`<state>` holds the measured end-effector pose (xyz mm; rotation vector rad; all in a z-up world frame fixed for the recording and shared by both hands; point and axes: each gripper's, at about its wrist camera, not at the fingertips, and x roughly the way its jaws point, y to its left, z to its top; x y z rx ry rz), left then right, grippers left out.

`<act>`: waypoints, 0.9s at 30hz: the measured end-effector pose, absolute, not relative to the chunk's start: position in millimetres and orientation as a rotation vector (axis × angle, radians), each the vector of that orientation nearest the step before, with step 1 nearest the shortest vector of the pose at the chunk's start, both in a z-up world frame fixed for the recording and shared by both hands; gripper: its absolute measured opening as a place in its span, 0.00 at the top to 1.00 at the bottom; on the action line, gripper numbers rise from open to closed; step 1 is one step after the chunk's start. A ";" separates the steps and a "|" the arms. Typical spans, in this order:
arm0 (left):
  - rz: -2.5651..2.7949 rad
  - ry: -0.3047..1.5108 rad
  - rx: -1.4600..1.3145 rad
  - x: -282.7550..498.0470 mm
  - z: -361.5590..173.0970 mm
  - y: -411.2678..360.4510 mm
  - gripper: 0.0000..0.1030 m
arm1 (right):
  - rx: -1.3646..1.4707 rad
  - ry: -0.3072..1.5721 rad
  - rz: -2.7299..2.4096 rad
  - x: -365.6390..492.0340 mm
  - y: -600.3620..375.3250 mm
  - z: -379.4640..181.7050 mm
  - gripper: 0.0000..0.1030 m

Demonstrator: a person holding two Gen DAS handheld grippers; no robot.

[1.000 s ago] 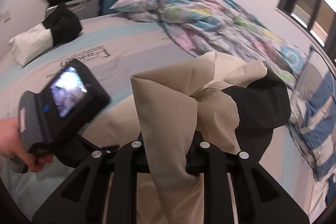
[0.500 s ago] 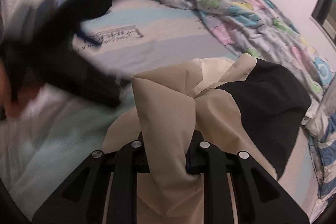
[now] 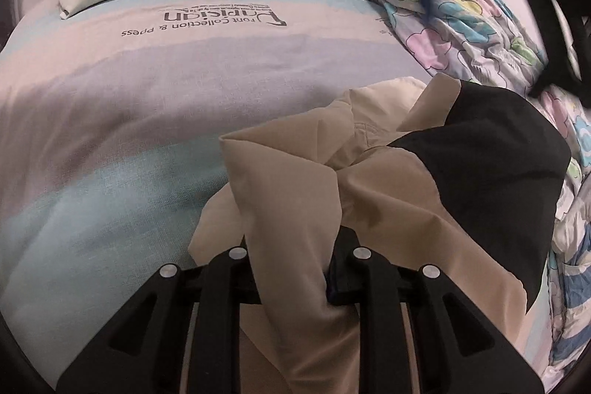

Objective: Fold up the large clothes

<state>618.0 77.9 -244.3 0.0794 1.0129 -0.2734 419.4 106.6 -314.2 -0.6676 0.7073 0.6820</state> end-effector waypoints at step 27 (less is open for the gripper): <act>-0.101 1.172 0.217 680.2 -348.1 80.5 0.05 | -0.175 1.018 0.358 529.6 -70.3 -265.8 0.53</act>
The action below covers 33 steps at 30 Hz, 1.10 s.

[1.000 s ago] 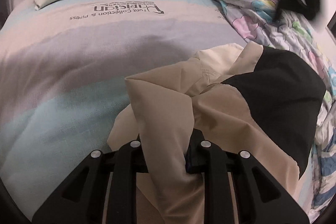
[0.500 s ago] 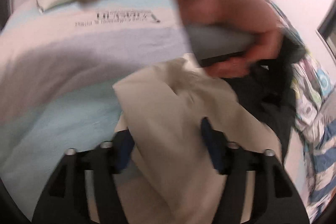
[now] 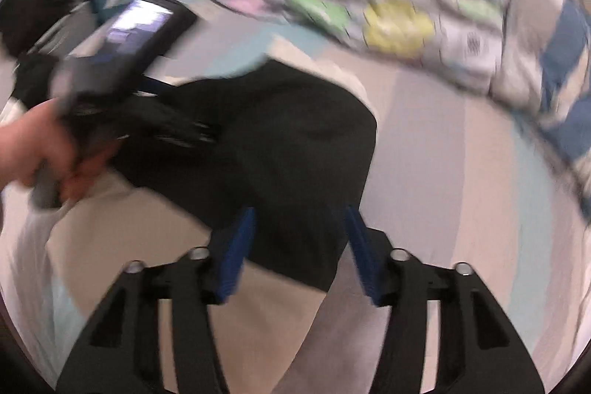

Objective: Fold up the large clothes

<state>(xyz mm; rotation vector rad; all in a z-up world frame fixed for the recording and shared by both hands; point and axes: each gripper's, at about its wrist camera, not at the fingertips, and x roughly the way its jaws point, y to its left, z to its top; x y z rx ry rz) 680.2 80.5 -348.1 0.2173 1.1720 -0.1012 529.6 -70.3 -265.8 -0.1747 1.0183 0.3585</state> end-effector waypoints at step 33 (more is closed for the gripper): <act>-0.123 1.192 -0.116 551.8 -321.3 155.0 0.05 | 0.041 1.142 0.329 515.6 -81.4 -292.9 0.32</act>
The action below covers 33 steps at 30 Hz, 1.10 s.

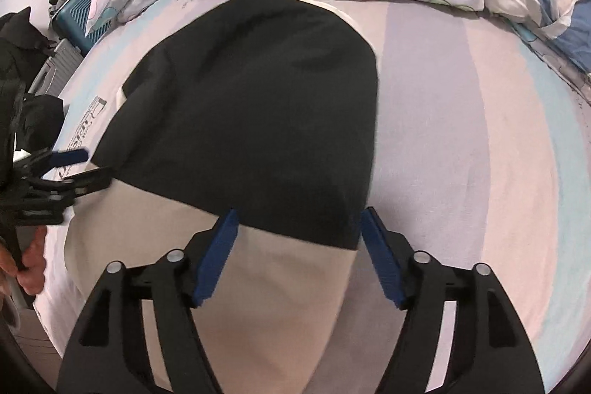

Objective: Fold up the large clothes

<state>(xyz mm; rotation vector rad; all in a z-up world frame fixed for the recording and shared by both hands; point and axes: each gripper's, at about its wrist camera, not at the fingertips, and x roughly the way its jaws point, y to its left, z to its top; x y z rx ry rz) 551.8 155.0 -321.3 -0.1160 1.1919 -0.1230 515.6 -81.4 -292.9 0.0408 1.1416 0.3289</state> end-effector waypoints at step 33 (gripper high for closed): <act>-0.325 1.433 -0.380 564.7 -396.0 135.2 0.04 | 0.405 1.372 0.408 538.2 -100.6 -361.0 0.07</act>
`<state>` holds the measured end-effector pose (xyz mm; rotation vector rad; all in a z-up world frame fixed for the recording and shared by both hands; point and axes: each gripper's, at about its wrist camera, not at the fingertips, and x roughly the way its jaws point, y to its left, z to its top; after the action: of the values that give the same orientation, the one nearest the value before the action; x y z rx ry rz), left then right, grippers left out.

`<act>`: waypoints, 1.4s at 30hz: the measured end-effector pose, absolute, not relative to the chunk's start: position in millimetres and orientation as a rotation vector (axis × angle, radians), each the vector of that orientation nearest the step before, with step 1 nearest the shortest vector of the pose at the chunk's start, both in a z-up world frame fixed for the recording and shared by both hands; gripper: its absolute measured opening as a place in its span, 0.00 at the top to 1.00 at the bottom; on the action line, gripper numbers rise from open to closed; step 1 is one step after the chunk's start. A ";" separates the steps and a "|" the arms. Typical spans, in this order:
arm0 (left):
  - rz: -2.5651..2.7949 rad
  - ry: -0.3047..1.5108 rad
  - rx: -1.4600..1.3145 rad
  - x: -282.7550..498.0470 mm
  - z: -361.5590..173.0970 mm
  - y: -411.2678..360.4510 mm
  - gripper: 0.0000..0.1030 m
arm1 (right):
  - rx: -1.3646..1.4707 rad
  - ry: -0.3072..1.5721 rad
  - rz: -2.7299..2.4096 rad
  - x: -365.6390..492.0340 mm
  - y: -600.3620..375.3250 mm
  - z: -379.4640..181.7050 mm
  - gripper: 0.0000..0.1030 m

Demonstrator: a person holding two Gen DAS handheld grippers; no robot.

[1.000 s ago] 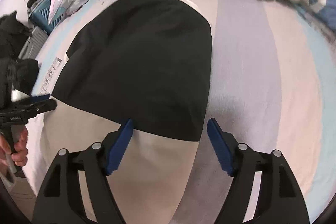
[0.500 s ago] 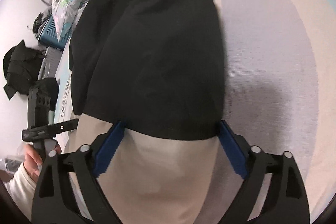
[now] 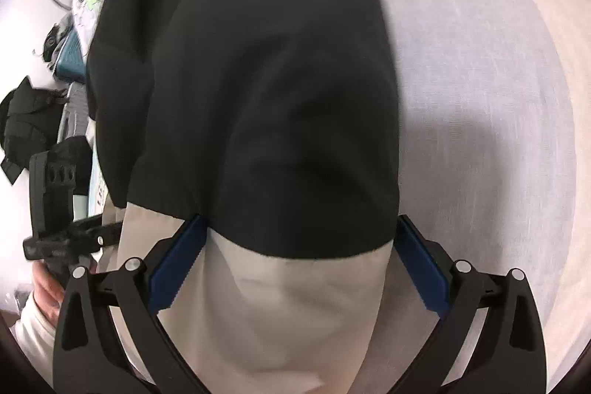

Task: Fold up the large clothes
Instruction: 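Grasp the bundled jacket with both tools, then carry the held jacket bundle with both tools to the bed corner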

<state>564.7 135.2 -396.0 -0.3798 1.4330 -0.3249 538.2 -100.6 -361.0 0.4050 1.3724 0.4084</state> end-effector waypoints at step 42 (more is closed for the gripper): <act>-0.223 1.178 -0.122 533.1 -244.9 52.8 0.78 | 0.221 1.070 0.483 498.0 -82.4 -221.7 0.79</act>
<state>533.1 52.8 -244.9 -0.1216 1.1777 -0.2230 498.0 -82.4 -221.7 0.2215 1.0695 0.4826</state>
